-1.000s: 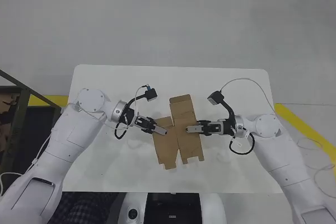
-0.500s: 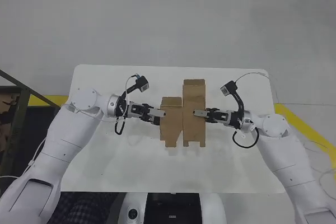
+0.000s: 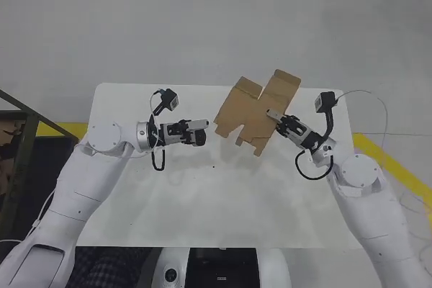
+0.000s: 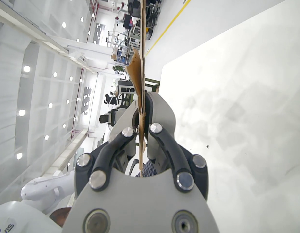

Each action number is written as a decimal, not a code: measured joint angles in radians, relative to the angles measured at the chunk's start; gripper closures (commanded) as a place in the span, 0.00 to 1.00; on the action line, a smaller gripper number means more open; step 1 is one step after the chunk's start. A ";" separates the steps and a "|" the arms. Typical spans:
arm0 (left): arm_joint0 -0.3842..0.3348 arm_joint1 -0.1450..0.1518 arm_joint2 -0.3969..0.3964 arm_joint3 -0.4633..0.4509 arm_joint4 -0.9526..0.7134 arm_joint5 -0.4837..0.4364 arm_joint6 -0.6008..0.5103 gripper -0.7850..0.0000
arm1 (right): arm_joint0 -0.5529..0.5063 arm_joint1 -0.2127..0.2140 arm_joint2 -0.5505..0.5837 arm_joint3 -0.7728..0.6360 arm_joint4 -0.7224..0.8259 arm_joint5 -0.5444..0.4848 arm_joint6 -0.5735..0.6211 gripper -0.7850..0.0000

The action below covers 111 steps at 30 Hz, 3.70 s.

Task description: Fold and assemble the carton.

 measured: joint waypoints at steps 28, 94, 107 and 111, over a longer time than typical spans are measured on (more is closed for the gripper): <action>-0.012 -0.047 0.076 0.043 -0.049 0.056 0.186 1.00 | -0.063 -0.046 -0.117 -0.083 -0.113 0.085 -0.273 0.00; -0.075 0.010 0.037 0.141 -0.004 -0.114 -0.468 1.00 | 0.167 0.005 -0.140 0.353 0.239 -0.238 0.917 0.93; -0.078 0.011 0.021 0.171 -0.106 -0.077 -0.425 0.00 | 0.159 0.020 -0.126 0.355 0.227 -0.302 0.853 1.00; -0.072 0.014 0.010 0.160 -0.068 -0.091 -0.373 0.00 | 0.148 0.025 -0.106 0.345 0.209 -0.311 0.809 1.00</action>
